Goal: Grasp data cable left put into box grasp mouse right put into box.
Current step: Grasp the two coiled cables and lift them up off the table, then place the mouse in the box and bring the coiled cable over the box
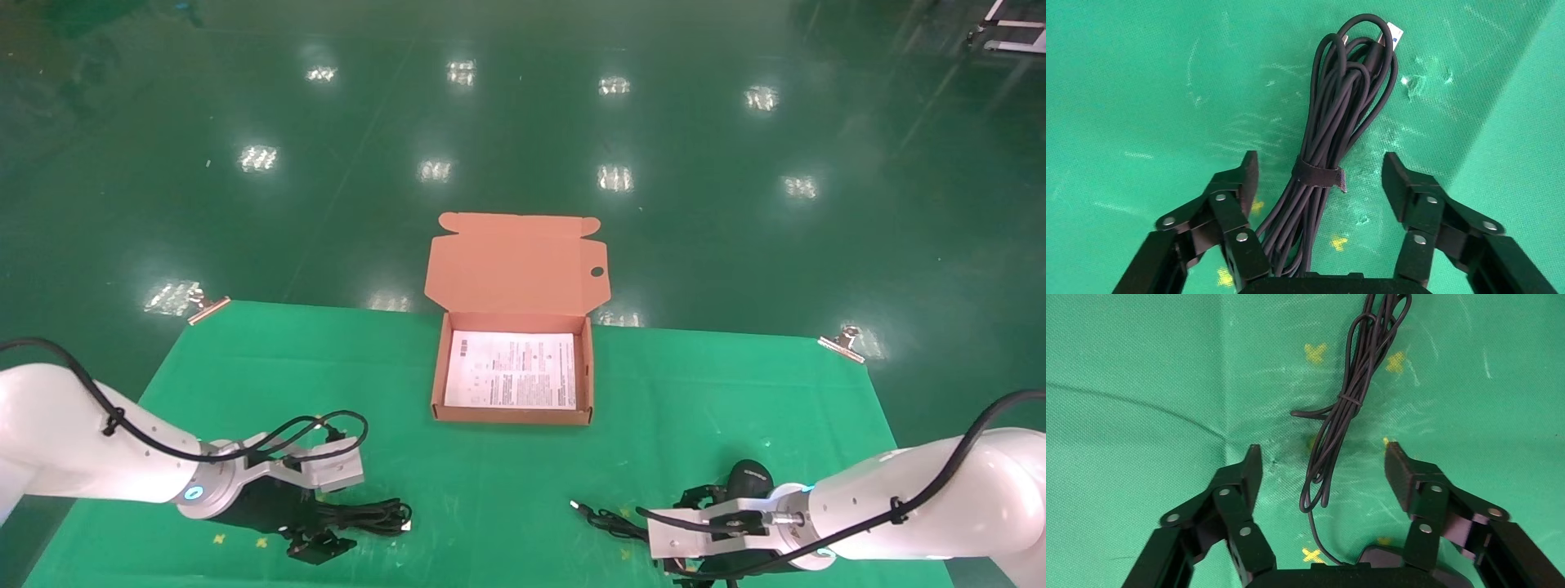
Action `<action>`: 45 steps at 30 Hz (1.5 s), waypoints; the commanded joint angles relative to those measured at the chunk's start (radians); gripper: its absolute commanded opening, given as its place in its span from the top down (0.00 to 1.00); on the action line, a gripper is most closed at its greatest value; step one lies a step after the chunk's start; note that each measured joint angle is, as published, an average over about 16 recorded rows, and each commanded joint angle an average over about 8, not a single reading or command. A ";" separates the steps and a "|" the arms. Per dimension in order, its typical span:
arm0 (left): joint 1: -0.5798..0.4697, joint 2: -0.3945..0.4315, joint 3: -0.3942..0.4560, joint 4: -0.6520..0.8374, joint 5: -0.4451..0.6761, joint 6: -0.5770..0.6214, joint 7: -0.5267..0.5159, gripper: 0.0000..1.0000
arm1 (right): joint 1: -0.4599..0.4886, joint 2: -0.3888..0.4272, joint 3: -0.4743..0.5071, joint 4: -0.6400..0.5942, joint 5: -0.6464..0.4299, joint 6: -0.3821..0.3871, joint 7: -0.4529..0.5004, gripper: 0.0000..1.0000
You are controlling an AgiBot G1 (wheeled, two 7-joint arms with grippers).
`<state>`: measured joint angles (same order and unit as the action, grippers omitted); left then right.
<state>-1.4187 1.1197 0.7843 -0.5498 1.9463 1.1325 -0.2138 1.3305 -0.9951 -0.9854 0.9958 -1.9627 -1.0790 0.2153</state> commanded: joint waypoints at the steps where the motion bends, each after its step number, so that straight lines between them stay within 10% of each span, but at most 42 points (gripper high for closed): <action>1: 0.000 0.000 0.000 -0.002 0.000 0.000 0.000 1.00 | 0.000 0.001 0.000 0.002 0.000 0.000 0.000 1.00; 29: -0.005 -0.010 0.002 -0.025 0.009 -0.005 0.007 1.00 | 0.013 0.018 0.016 0.013 0.011 -0.001 0.022 1.00; 38: -0.046 -0.087 -0.034 -0.206 -0.011 -0.017 -0.010 1.00 | 0.129 0.142 0.125 0.175 0.013 0.049 0.175 1.00; 45: -0.062 -0.105 -0.059 -0.399 0.001 -0.084 -0.024 1.00 | 0.269 0.082 0.183 0.189 -0.023 0.139 0.192 1.00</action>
<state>-1.4823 1.0233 0.7291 -0.9318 1.9593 1.0423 -0.2383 1.5929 -0.9267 -0.8085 1.1573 -1.9704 -0.9405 0.3839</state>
